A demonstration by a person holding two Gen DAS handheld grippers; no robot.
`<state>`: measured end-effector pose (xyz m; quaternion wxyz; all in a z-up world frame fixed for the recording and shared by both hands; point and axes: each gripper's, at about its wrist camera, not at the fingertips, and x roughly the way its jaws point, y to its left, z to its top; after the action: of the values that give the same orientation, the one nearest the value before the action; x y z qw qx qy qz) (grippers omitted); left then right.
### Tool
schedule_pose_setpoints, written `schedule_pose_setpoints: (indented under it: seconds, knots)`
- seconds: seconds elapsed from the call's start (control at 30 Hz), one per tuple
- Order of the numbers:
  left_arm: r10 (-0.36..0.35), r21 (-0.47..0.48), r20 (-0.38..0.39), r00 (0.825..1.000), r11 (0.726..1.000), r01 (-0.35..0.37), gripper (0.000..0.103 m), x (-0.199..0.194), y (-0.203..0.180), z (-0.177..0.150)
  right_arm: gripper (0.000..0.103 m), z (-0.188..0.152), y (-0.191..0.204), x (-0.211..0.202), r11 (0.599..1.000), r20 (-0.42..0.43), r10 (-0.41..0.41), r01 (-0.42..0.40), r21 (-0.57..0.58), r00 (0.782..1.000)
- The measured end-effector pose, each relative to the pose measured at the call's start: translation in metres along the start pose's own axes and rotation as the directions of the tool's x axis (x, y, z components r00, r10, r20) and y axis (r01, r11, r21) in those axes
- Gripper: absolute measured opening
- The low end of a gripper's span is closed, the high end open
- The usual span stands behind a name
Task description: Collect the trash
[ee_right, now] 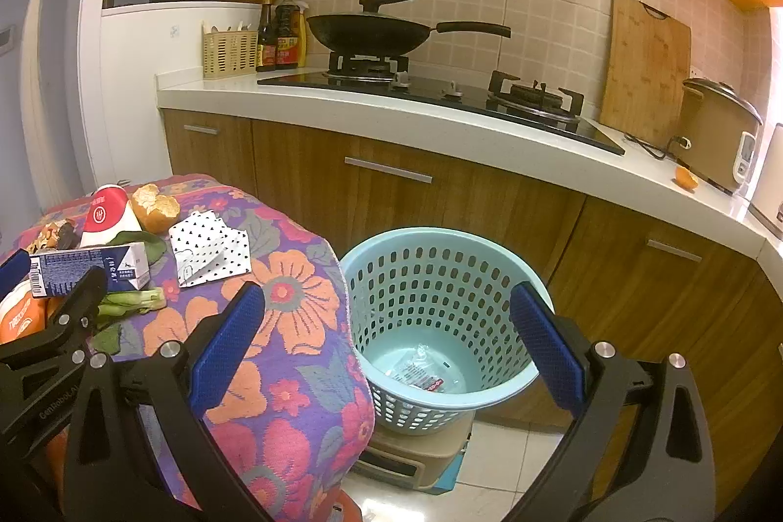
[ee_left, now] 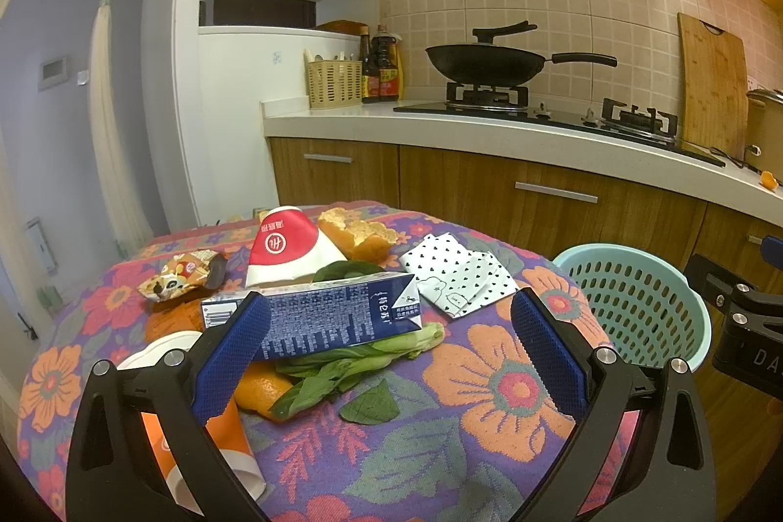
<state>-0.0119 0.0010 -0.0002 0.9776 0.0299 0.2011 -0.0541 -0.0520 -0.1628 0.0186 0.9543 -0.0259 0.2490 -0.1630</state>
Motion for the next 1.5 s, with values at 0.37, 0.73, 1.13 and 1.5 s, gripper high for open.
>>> schedule_pose_setpoints:
  seconds: [0.37, 0.73, 1.13, 1.5]
  knots:
    - [0.000, 0.000, 0.000, 1.000, 1.000, 0.000, 0.095, 0.000, 0.000, 0.000, 0.095, 0.001, 0.000, 0.000, 1.000, 0.005, 0.008, -0.008, 0.001, 1.000]
    - [-0.011, -0.015, 0.002, 1.000, 1.000, 0.011, 0.095, -0.006, 0.003, 0.004, 0.095, 0.005, 0.004, 0.003, 0.998, 0.000, 0.055, -0.055, 0.009, 0.998]
    - [0.104, -0.189, -0.023, 0.994, 0.976, -0.107, 0.095, -0.059, 0.094, 0.017, 0.086, 0.017, 0.031, 0.007, 0.991, 0.051, 0.112, -0.108, -0.076, 0.992]
    - [0.033, -0.350, -0.271, 0.962, 0.928, -0.130, 0.089, -0.039, 0.192, -0.016, 0.077, 0.029, 0.056, 0.032, 0.977, 0.027, 0.180, -0.176, -0.119, 0.983]
